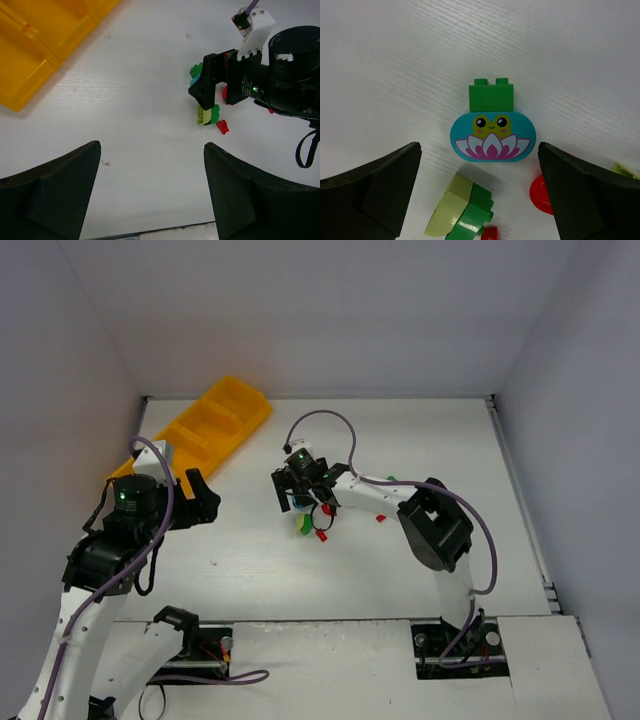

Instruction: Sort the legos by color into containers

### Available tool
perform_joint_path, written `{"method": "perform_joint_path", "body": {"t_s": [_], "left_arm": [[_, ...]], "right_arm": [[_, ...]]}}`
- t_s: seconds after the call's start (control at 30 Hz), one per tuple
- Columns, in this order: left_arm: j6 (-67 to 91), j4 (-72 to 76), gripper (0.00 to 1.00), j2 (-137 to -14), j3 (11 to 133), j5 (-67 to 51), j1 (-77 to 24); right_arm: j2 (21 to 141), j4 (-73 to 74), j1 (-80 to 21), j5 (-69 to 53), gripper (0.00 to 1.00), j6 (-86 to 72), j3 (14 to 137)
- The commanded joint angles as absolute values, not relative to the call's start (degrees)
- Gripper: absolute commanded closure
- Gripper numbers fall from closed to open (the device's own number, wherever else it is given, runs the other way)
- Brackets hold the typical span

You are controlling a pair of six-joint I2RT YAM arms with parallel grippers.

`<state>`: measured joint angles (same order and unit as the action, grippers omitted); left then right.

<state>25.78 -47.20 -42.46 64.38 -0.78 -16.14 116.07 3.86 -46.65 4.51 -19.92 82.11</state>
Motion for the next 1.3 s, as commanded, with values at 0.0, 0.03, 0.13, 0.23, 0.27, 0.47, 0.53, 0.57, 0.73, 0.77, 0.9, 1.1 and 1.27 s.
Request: {"method": "perform_joint_path", "body": {"t_s": [0.0, 0.03, 0.13, 0.23, 0.27, 0.47, 0.53, 0.57, 0.73, 0.77, 0.9, 1.1, 1.27], "left_arm": [[26.37, -46.4, 0.23, -42.8, 64.6, -1.93, -16.35], [26.37, -46.49, 0.23, -42.8, 64.6, -1.93, -16.26], [26.28, -46.84, 0.23, -42.8, 64.51, -2.2, -16.35], [26.54, -47.11, 0.23, -42.54, 64.42, -2.37, -16.35], [26.72, -47.02, 0.23, -42.54, 64.42, -2.55, -16.35], [26.81, -46.76, 0.23, -42.54, 64.16, -2.72, -16.35], [26.81, -46.5, 0.23, -42.89, 64.07, -3.34, -16.35], [26.81, -46.32, 0.23, -43.15, 64.16, -3.6, -16.35], [26.81, -44.39, 0.23, -45.25, 64.42, -6.76, -16.35], [26.72, -43.95, 0.23, -45.87, 64.68, -8.42, -16.35], [26.37, -40.61, 0.23, -50.18, 66.88, -14.93, -16.35], [25.84, -35.69, 0.23, -59.14, 72.49, -25.37, -16.35], [25.93, -32.08, 0.23, -67.75, 77.78, -36.89, -16.35]], "right_arm": [[117.15, 3.16, -46.67, 9.22, 0.01, -20.57, 85.43], [117.59, 3.16, -46.67, 9.58, 0.02, -20.39, 85.95], [119.0, 3.25, -46.76, 10.89, 0.05, -20.21, 86.66], [120.14, 3.16, -46.76, 12.3, 0.08, -19.69, 87.1], [120.76, 3.25, -46.76, 12.13, 0.09, -19.34, 87.45], [122.08, 2.46, -46.67, 11.95, 0.29, -18.2, 87.98], [121.99, 1.67, -46.67, 11.87, 0.42, -17.06, 87.8], [121.73, 1.41, -46.76, 11.78, 0.54, -16.53, 87.8], [115.69, -2.89, -46.76, 9.77, 0.96, -10.3, 83.86], [113.75, -4.64, -46.76, 9.06, 1.0, -8.98, 82.19], [101.63, -16.23, -46.76, 2.74, 1.0, -0.45, 71.48], [85.62, -17.23, -46.76, -3.32, 1.0, 6.68, 62.5], [75.42, -16.61, -46.93, -6.59, 1.0, 7.29, 57.66]]}}
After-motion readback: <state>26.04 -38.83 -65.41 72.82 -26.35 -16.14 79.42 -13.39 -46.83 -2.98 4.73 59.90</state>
